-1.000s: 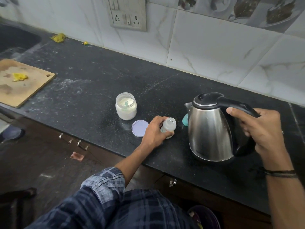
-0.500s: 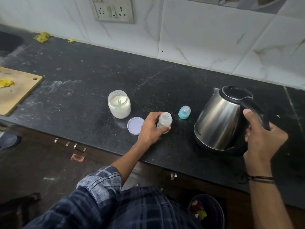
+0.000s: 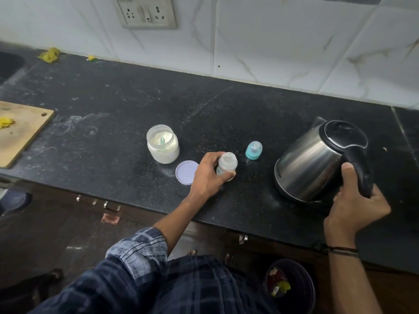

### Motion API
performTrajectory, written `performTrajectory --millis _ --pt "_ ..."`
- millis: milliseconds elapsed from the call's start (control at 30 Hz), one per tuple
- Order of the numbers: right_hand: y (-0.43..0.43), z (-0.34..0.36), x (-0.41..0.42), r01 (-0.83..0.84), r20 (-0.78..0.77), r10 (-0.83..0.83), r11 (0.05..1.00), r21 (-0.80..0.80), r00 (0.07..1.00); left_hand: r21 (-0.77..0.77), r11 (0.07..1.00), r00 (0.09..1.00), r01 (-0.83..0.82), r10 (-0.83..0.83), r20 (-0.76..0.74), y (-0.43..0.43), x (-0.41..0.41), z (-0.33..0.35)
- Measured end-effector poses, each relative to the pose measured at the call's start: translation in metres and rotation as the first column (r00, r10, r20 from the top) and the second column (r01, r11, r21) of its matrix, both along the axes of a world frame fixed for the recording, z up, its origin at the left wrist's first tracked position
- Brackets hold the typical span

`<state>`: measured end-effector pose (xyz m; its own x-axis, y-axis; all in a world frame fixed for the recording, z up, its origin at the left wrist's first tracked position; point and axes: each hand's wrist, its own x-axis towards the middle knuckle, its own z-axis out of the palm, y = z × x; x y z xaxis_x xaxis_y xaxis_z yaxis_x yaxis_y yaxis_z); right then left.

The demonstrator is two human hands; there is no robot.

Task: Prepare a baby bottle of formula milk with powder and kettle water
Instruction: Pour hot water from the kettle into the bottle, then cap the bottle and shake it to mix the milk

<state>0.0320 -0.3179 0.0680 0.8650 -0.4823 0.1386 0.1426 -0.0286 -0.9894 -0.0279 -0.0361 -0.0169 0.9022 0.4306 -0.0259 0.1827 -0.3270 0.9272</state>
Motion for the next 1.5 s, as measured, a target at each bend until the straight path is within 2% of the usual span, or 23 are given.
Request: performTrajectory --millis 100,267,633,800,933,1000,1067,1133,1200,1267,1333,1400,1433,1500 --pt "0.001 -0.007 -0.004 0.048 -0.005 -0.048 0.999 -0.009 0.999 0.007 1.000 1.000 0.003 -0.003 -0.012 0.001 0.001 -0.002" --pt "0.017 -0.002 -0.018 0.054 0.100 -0.056 0.998 0.019 0.993 0.010 1.000 1.000 0.011 -0.011 -0.021 0.004 0.003 -0.005" --pt "-0.001 -0.005 -0.022 0.144 0.027 -0.143 0.986 -0.083 0.989 0.026 0.999 0.999 0.021 -0.020 -0.031 0.007 0.004 -0.006" --pt "-0.006 -0.010 -0.023 0.123 -0.029 -0.127 0.987 -0.107 0.991 0.015 1.000 0.999 0.024 -0.023 -0.028 0.007 0.004 -0.008" --pt "-0.006 -0.016 -0.028 0.131 0.029 -0.128 0.984 -0.121 0.991 0.012 1.000 0.999 0.028 -0.027 -0.047 0.008 0.009 -0.007" --pt "-0.001 -0.022 -0.033 0.188 0.078 -0.179 0.973 -0.136 0.981 0.029 0.998 0.998 0.049 -0.048 -0.051 0.009 0.011 -0.007" --pt "0.004 -0.031 -0.042 0.313 0.186 -0.280 0.932 -0.183 0.942 0.043 0.996 0.996 0.076 -0.073 -0.054 0.010 0.012 -0.007" --pt "0.005 -0.043 -0.053 0.491 0.352 -0.376 0.802 -0.340 0.857 0.051 0.994 0.994 0.094 -0.091 -0.058 0.012 0.013 -0.006" --pt "0.006 -0.047 -0.061 0.532 0.499 -0.272 0.678 -0.508 0.823 0.040 0.994 0.993 0.105 -0.103 -0.052 0.012 0.013 -0.006" --pt "0.012 -0.041 -0.063 0.464 0.570 -0.058 0.651 -0.601 0.819 0.020 0.994 0.994 0.107 -0.106 -0.039 0.013 0.012 -0.007" --pt "0.027 -0.035 -0.058 0.269 0.518 0.170 0.697 -0.664 0.838 0.007 0.994 0.994 0.105 -0.105 -0.041 0.013 0.011 -0.007" --pt "0.047 -0.032 -0.048 -0.031 0.310 0.349 0.706 -0.708 0.884 0.001 0.994 0.993 0.109 -0.108 -0.052 0.012 0.011 -0.007" --pt "0.057 -0.032 -0.040 -0.175 0.169 0.413 0.673 -0.719 0.895 -0.002 0.994 0.992 0.111 -0.111 -0.056 0.012 0.011 -0.007" --pt "0.073 -0.037 -0.020 -0.392 -0.101 0.487 0.544 -0.742 0.867 -0.010 0.993 0.992 0.115 -0.115 -0.056 0.012 0.011 -0.006"
